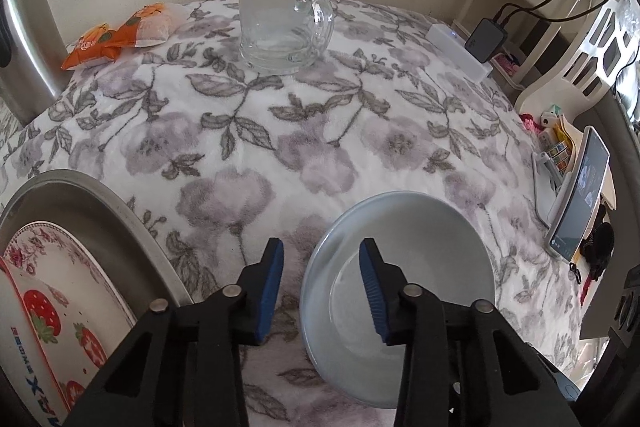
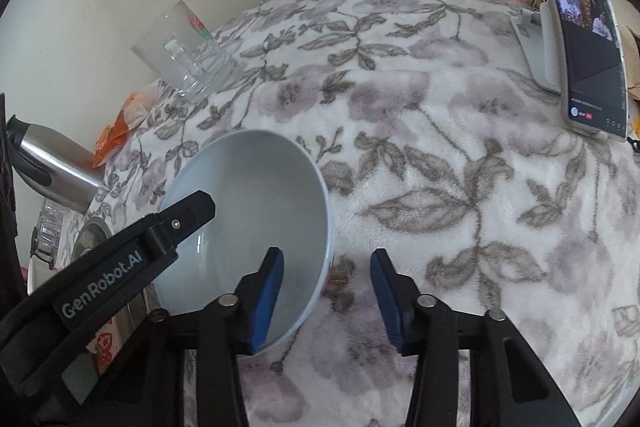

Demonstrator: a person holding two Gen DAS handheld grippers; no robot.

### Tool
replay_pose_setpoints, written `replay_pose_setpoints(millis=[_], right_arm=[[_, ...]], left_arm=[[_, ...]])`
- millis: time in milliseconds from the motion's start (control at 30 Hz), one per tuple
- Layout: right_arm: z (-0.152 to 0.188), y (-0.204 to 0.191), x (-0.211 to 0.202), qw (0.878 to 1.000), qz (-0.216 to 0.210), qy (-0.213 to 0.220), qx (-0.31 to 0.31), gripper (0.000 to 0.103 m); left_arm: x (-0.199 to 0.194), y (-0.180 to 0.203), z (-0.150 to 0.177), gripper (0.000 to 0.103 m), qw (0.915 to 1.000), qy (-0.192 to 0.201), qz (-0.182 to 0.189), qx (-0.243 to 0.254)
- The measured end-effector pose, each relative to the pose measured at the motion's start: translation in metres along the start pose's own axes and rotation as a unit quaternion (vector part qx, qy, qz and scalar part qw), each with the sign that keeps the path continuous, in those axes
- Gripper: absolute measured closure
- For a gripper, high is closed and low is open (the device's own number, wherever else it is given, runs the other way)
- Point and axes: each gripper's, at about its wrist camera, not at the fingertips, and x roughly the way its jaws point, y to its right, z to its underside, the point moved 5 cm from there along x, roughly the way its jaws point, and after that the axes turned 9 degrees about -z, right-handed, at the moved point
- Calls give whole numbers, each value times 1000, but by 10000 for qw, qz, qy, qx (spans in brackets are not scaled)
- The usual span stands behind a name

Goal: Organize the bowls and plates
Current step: 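Close both grippers on the rim of the white round bowl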

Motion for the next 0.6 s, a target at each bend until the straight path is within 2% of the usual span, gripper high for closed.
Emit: replay_pose_setpoints(millis=[267, 433, 600], right_arm=[[2, -3, 5, 9999, -134, -36, 21, 75], [2, 1, 6, 9993, -320, -13, 184, 76], [3, 1, 4, 9994, -315, -5, 164, 76]], left_arm=[[1, 1, 0, 81, 9999, 41, 44, 80], [1, 1, 0, 84, 9999, 48, 54, 92], [1, 1, 0, 84, 9999, 51, 62, 99]])
